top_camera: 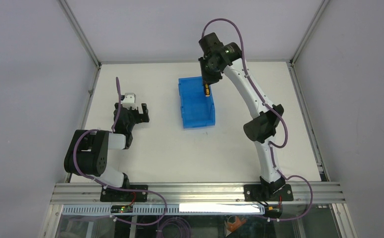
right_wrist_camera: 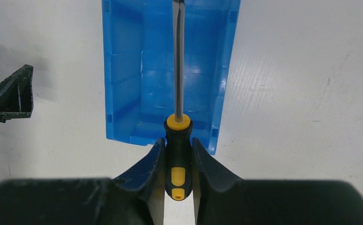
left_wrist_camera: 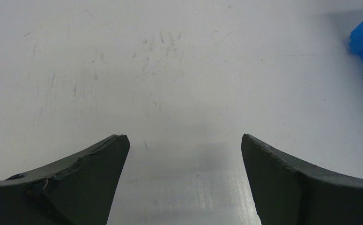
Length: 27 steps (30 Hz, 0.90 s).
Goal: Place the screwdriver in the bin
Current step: Place the screwdriver in the bin.
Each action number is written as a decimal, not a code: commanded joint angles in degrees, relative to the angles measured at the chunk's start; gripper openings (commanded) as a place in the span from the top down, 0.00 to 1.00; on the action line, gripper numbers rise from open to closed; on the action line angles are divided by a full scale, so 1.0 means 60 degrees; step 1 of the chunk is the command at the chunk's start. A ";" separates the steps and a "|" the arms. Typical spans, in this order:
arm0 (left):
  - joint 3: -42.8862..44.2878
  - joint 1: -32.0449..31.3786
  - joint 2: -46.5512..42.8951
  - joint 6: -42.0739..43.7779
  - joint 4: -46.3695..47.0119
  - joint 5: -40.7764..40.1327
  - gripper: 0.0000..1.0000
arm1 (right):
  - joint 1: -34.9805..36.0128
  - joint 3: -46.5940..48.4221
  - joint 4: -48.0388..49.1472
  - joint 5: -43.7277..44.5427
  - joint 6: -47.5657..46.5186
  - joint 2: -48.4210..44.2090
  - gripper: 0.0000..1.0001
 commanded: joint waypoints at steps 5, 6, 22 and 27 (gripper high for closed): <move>-0.0023 0.0097 -0.0273 -0.0074 0.0243 0.0202 0.01 | 0.0641 0.0123 0.0285 0.0196 0.0260 0.0932 1.00; -0.0023 0.0099 -0.0272 -0.0084 0.0242 0.0202 0.01 | 0.0700 0.0098 0.0289 0.0195 0.0261 0.1062 1.00; -0.0023 0.0094 -0.0279 -0.0081 0.0242 0.0202 0.01 | 0.1008 -0.0515 0.0776 0.0383 0.0268 0.2474 1.00; -0.0023 0.0104 -0.0278 -0.0075 0.0242 0.0202 0.01 | 0.1012 -0.0777 0.0993 0.0548 0.0252 0.2714 1.00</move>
